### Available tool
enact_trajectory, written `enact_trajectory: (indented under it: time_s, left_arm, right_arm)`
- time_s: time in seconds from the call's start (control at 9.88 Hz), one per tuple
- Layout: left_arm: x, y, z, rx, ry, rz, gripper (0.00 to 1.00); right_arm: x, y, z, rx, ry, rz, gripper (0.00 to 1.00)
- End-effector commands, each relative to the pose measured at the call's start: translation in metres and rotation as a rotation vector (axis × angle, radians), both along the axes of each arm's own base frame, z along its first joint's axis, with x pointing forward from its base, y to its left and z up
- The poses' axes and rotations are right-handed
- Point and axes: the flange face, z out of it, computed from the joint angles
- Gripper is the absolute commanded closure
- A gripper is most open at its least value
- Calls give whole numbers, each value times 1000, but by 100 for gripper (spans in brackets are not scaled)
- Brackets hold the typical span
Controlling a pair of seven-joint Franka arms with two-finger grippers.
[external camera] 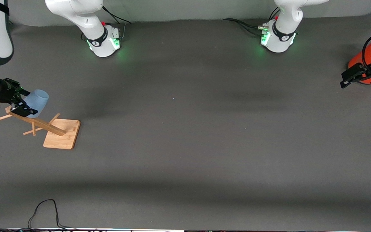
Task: Rotate and upright cup with both arms
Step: 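Carry the held cup with the right gripper toward the table middle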
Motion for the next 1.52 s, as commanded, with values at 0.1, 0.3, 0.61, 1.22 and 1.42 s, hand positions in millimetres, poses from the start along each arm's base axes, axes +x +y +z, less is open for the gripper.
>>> enact_trajectory:
  time_s: [0.1,0.3,0.61,1.22,1.42]
  left_arm:
    - [-2,1,4,-11,3,1,0]
    - [-2,1,4,-11,3,1,0]
    - [-2,1,4,-14,2,1,0]
    - [-2,2,4,-14,4,3,0]
    - [-2,3,3,-14,7,4,0]
  right_arm:
    - [-8,0,-6,15,-26,23,0]
    - [-8,0,-4,16,-28,29,28]
    - [-7,-1,-1,20,-33,71,49]
    - [-27,41,49,46,-39,78,49]
    - [-38,95,69,52,-32,54,49]
